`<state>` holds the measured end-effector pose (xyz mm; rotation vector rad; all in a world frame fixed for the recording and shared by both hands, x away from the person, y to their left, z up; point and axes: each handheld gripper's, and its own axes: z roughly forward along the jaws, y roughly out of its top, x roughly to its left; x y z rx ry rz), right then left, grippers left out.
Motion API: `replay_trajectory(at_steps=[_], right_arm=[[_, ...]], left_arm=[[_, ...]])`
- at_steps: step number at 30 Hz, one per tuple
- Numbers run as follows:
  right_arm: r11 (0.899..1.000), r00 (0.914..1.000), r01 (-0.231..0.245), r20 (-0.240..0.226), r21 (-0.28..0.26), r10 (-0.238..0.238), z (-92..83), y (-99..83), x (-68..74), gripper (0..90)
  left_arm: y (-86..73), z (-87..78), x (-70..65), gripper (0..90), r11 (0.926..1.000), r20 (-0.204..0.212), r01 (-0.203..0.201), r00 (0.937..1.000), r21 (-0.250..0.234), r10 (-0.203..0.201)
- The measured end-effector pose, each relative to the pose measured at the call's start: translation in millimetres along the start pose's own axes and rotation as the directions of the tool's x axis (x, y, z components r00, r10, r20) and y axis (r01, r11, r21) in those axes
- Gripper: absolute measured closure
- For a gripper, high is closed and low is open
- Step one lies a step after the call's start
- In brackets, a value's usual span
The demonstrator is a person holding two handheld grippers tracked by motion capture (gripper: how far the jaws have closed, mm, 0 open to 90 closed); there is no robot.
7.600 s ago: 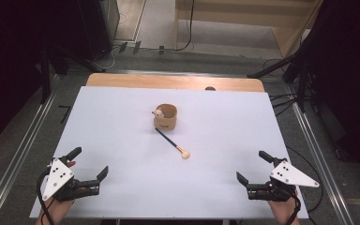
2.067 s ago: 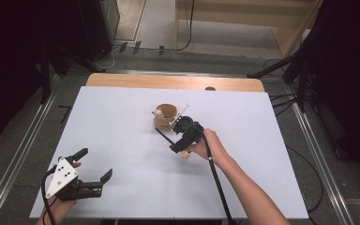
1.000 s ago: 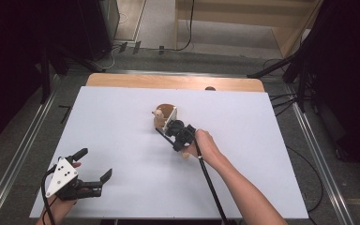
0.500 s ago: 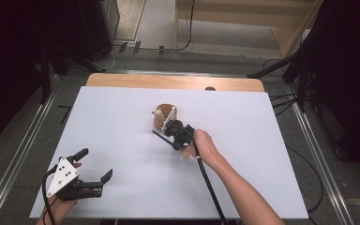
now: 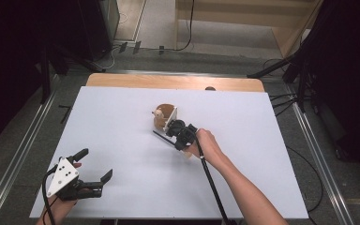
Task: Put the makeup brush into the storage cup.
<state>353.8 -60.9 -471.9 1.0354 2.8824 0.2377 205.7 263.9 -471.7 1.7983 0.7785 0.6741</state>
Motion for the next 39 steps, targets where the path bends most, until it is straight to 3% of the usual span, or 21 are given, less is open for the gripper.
replay_trajectory(at_steps=[20, 22, 32, 39], right_arm=[[0.996, 0.9959, 0.09, 0.0, -0.023, -0.09, -23.0, -21.8, -4.1, 84.7], [0.993, 0.9934, 0.115, 0.003, -0.008, -0.115, -25.4, -23.9, -4.4, 84.7], [0.988, 0.9882, 0.152, 0.012, -0.001, -0.152, -32.7, -30.1, -3.4, 84.7], [0.98, 0.9795, 0.201, 0.015, 0.01, -0.201, -35.5, -33.1, -0.2, 84.7]], left_arm=[[-0.1, 1.7, -0.8, 0.0, 0.9998, 0.007, -0.004, 1.0, 0.019, 0.004], [0.0, 1.9, -1.1, 0.0, 0.9998, 0.006, -0.005, 1.0, 0.019, 0.005], [-0.1, 2.5, -2.3, 0.0, 0.9996, 0.012, -0.012, 0.9999, 0.025, 0.011], [-0.3, 2.5, -2.1, 0.0, 0.9996, 0.012, -0.011, 0.9999, 0.028, 0.01]])
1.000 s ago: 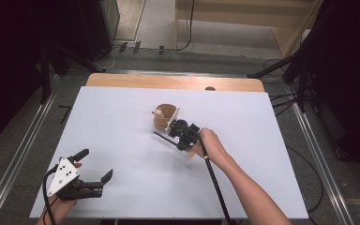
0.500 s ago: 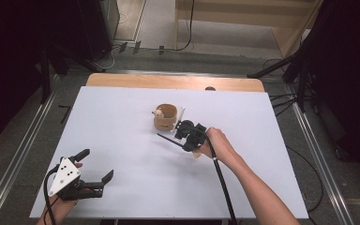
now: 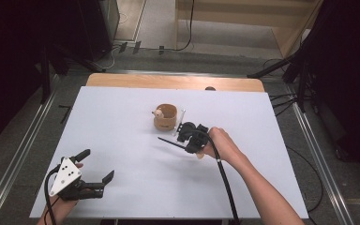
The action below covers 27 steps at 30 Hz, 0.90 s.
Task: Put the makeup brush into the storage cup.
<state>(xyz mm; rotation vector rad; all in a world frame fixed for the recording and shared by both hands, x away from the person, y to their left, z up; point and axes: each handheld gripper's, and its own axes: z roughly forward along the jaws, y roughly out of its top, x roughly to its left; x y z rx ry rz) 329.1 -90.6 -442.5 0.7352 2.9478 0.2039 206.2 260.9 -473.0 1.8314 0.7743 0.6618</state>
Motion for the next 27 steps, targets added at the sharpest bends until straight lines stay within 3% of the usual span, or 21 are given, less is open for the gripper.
replay_trajectory(at_steps=[15, 18, 27], right_arm=[[0.997, 0.9967, 0.079, 0.015, 0.021, -0.08, -6.0, -4.0, 7.9, 84.7], [0.994, 0.9935, 0.112, 0.019, 0.012, -0.113, -5.6, -4.2, 8.5, 84.7], [0.991, 0.9905, 0.137, 0.014, 0.011, -0.137, -7.3, -5.2, 12.6, 84.7]], left_arm=[[0.3, 0.1, -1.3, 0.0, 0.9998, 0.012, -0.015, 0.9998, 0.008, 0.015], [0.5, 0.3, -2.1, 0.0, 0.9996, 0.017, -0.023, 0.9996, 0.018, 0.023], [5.3, 5.7, -5.0, 0.0, 0.9966, 0.081, -0.046, 0.9959, 0.068, 0.041]])
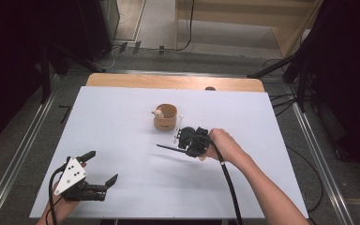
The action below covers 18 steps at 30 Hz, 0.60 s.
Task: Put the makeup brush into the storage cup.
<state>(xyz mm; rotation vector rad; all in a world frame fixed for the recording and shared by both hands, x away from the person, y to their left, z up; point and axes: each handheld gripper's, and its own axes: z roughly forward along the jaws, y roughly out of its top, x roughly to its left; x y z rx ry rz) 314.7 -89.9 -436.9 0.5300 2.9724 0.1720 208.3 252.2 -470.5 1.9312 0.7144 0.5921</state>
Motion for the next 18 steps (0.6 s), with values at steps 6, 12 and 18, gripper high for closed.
replay_trajectory(at_steps=[6, 12, 18], right_arm=[[1.0, 0.9997, 0.022, 0.0, 0.008, -0.022, -2.3, 0.9, 2.8, 84.7], [0.998, 0.9983, 0.057, 0.005, 0.0, -0.057, -2.8, 2.6, 5.0, 84.7], [0.997, 0.9972, 0.074, 0.006, 0.0, -0.074, -5.0, 3.5, 9.6, 84.7]], left_arm=[[11.6, 6.7, -1.3, 0.0, 0.9955, 0.069, -0.009, 0.9976, 0.095, 0.002], [21.9, 18.5, -0.5, 1.7, 0.9818, 0.111, -0.067, 0.9927, 0.178, 0.047], [35.8, 31.6, -2.4, 0.0, 0.9636, 0.157, -0.135, 0.9825, 0.231, 0.1]])
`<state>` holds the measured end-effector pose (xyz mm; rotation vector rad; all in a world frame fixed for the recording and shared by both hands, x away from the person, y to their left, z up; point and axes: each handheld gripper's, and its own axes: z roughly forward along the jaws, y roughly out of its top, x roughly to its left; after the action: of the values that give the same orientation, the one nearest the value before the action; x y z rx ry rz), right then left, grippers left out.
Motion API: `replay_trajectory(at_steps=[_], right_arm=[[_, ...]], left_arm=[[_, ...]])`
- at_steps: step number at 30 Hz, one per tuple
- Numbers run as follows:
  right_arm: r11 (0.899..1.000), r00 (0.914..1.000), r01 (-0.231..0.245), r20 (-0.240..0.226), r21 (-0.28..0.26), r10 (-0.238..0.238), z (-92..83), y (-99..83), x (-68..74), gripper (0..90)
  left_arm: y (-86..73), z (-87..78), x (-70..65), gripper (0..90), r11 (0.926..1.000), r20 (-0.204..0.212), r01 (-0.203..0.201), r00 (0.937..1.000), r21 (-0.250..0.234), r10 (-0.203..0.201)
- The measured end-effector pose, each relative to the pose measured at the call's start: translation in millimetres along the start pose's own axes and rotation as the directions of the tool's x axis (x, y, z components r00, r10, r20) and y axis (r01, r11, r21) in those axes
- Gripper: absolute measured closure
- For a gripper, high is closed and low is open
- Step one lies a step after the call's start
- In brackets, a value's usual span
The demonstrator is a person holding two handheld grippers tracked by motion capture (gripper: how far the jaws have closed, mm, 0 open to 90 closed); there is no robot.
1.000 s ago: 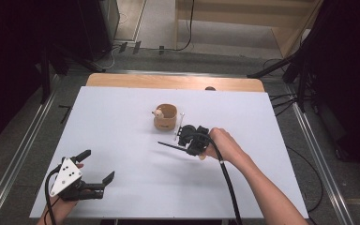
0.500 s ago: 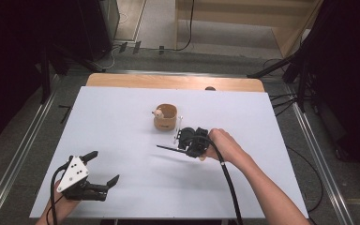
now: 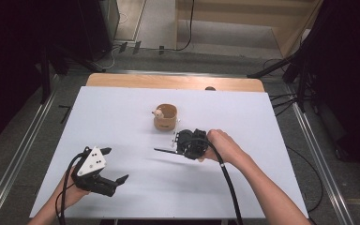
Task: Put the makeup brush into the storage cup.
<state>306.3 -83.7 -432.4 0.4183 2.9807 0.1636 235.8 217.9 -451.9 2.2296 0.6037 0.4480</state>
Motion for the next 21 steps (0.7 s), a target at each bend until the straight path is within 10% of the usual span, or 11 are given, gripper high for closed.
replay_trajectory(at_steps=[21], right_arm=[[0.996, 0.9964, 0.083, 0.022, -0.029, -0.082, -10.3, 3.3, 10.2, 84.7]], left_arm=[[55.8, 18.6, 14.1, 0.0, 0.9773, 0.125, -0.163, 0.9814, 0.136, 0.146]])
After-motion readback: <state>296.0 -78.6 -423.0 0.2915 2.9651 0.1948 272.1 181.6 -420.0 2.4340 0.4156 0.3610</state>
